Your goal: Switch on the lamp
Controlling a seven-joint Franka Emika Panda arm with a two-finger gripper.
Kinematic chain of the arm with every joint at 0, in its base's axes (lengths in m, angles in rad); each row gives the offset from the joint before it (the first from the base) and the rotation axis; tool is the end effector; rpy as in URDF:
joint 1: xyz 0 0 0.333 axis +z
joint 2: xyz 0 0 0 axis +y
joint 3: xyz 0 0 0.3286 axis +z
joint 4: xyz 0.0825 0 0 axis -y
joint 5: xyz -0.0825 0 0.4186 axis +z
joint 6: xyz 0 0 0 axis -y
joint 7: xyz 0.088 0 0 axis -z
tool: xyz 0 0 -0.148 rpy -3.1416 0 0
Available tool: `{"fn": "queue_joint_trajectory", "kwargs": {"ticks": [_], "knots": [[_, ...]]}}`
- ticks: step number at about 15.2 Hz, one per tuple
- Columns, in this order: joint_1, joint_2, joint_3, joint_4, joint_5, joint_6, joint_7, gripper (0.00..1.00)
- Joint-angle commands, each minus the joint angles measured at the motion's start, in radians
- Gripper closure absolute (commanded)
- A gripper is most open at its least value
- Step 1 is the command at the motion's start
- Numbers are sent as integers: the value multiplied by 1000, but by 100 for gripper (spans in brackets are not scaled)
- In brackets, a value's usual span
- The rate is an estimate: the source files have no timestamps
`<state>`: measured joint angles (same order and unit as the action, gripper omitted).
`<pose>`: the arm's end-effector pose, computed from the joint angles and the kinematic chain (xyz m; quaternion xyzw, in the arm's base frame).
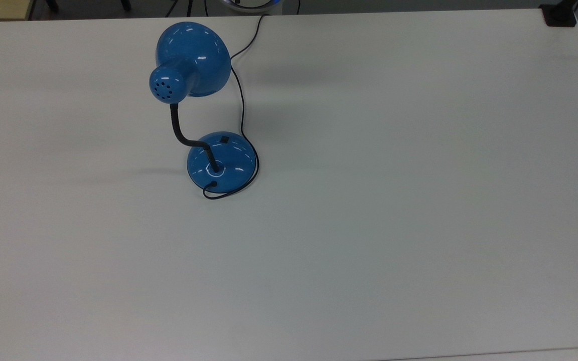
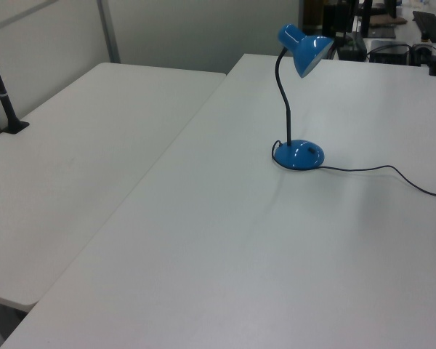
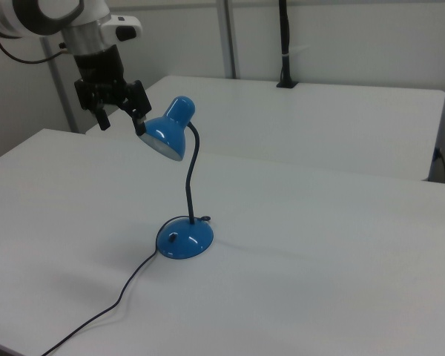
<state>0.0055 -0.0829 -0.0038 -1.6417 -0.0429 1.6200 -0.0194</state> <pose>0.5695 -0.0053 0.6126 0.9992 0.0109 0.0304 0.0216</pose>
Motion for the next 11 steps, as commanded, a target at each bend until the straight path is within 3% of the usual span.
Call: {"fn": "queue_joint_trajectory", "kwargs": {"ticks": [1, 3, 6, 9, 11], "knots": [[1, -1, -4, 11, 14, -3, -16, 0], [-1, -21, -5, 0, 12, -25, -98, 0], [-30, -67, -5, -13, 12, -142, -424, 0], [-58, -161, -4, -111, -8, -180, -635, 0], [-70, -207, -2, -185, -35, -177, -671, 0]]}}
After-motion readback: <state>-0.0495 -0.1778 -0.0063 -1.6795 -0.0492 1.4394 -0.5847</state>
